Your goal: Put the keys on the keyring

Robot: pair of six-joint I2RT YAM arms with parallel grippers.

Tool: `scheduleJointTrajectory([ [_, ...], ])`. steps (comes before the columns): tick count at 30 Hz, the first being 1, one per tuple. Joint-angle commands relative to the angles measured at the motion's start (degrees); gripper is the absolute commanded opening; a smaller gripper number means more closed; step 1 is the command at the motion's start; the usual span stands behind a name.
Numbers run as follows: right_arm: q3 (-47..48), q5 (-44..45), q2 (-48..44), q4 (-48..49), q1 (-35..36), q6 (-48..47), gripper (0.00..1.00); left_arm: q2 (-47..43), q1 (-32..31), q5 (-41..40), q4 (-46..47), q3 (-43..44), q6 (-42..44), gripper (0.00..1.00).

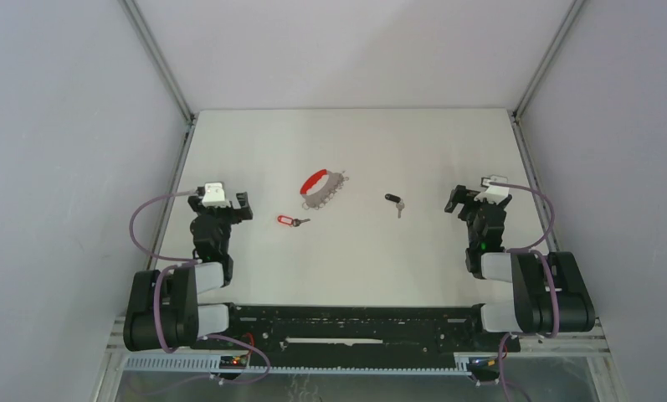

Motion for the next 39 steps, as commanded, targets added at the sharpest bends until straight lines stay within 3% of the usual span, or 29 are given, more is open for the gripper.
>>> scheduleJointTrajectory([
  [1, -0.1, 0.1, -1.0, 1.1, 0.0, 0.4, 1.00, -0.5, -0.3, -1.1, 2.2, 0.4, -0.7, 1.00],
  [10, 0.0, 1.5, -1.3, 1.3, 0.3, 0.5, 1.00, -3.6, 0.3, 0.2, -0.4, 0.6, -0.9, 1.00],
  [13, 5.4, 10.9, -7.3, -13.0, 4.3, 0.3, 1.00, -10.0, 0.4, 0.9, -19.6, 7.9, -0.4, 1.00],
  [16, 13.4, 11.5, -8.6, -31.5, 6.8, 2.6, 1.00, -13.6, 0.3, 5.6, -39.2, 17.0, 3.6, 1.00],
  [20, 19.1, 11.5, -8.8, -42.7, 9.2, 6.5, 1.00, -14.6, -2.2, 9.9, -59.4, 27.1, 7.8, 1.00],
  [23, 19.3, 1.7, -11.8, -43.5, 7.1, 9.9, 1.00, -12.9, -7.7, 11.7, -70.4, 34.5, 10.6, 1.00],
  [28, 23.9, -13.3, -10.3, -50.9, 0.3, 28.0, 1.00, -2.4, -18.2, 9.9, -78.0, 48.3, 13.1, 1.00],
  [30, 24.9, -26.1, -8.1, -49.6, -4.9, 28.0, 1.00, 4.8, -21.2, 8.7, -81.7, 55.5, 13.8, 1.00],
  [32, 24.7, -32.1, -8.3, -48.0, -6.9, 27.8, 1.00, 13.3, -23.7, 7.2, -85.3, 63.1, 14.9, 1.00],
  [36, 23.9, -22.0, -16.3, -48.9, -4.3, 26.4, 1.00, 24.7, -26.8, 7.0, -88.9, 75.0, 16.3, 1.00],
  [39, 21.1, -16.3, -21.6, -47.6, -4.3, 35.9, 1.00, 31.9, -29.2, 6.4, -90.5, 82.0, 17.5, 0.99],
])
